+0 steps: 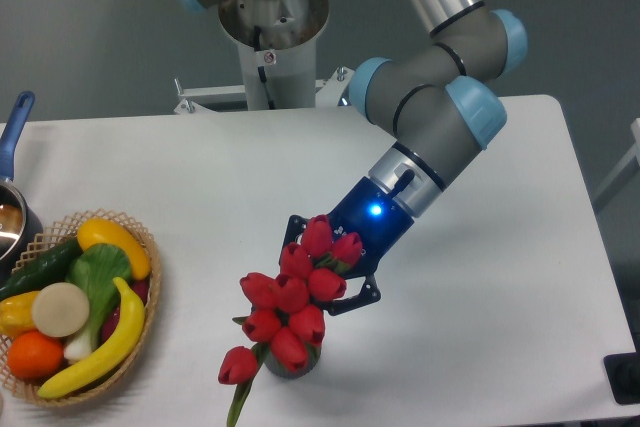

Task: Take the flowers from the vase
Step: 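Close the gripper on the tulip stems, then lift the gripped tulips up out of the gray vase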

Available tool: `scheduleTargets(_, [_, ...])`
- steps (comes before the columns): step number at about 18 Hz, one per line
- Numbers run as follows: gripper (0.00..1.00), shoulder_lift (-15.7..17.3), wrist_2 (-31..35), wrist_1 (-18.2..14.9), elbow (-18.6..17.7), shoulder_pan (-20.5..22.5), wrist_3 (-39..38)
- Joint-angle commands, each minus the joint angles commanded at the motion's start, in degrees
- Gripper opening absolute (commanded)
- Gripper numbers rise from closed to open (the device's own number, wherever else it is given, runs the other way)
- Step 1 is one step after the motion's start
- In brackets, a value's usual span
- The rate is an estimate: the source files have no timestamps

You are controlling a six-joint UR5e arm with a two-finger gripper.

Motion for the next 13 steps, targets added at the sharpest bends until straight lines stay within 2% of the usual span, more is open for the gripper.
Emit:
scheduleTargets(9, [0.0,3.08,-2.11,0.0,0.35,0.88,-3.25])
scheduleTargets(13, [0.0,2.99,-4.12,0.0,3.15,0.61,-4.05])
